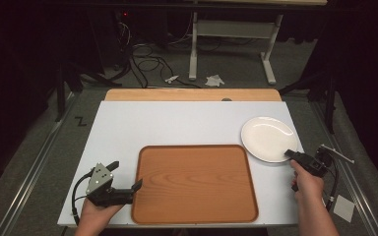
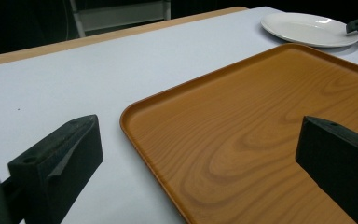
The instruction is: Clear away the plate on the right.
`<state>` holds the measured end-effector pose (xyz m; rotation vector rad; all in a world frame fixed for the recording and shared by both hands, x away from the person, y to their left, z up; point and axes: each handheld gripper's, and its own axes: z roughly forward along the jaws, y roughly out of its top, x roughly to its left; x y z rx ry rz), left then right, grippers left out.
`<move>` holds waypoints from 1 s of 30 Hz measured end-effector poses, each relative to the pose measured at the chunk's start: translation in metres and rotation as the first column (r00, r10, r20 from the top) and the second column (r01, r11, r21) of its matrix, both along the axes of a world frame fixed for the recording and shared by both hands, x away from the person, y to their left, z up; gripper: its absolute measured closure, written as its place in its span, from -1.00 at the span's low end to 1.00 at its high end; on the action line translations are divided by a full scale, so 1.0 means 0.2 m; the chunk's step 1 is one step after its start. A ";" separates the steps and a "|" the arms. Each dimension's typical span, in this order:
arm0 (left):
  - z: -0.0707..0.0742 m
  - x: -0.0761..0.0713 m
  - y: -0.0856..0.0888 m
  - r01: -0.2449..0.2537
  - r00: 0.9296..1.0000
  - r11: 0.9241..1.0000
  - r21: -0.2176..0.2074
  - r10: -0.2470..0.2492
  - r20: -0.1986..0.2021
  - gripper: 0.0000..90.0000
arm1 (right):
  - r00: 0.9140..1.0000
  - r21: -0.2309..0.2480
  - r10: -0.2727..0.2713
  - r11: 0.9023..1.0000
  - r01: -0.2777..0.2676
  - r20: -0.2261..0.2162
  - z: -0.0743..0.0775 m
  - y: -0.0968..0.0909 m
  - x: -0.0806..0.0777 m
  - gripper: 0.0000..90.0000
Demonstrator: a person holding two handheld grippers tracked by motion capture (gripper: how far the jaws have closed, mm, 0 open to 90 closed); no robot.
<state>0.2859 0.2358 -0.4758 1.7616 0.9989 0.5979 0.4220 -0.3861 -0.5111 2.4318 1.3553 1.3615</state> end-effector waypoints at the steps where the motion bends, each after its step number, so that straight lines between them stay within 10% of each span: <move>1: 0.00 0.00 0.00 0.001 1.000 1.000 0.003 -0.001 0.000 -0.98 | 1.000 0.003 -0.007 1.000 0.007 -0.001 0.00 0.00 0.00 0.55; 19: 0.00 0.00 -0.01 0.008 1.000 1.000 0.017 -0.008 -0.007 -0.97 | 0.999 0.029 -0.034 0.999 0.034 -0.006 -0.02 -0.02 0.00 0.82; 30: 0.00 0.00 0.00 0.004 1.000 1.000 0.013 -0.004 -0.001 -0.97 | 0.992 0.073 -0.070 0.995 0.063 0.106 0.04 -0.01 -0.03 0.98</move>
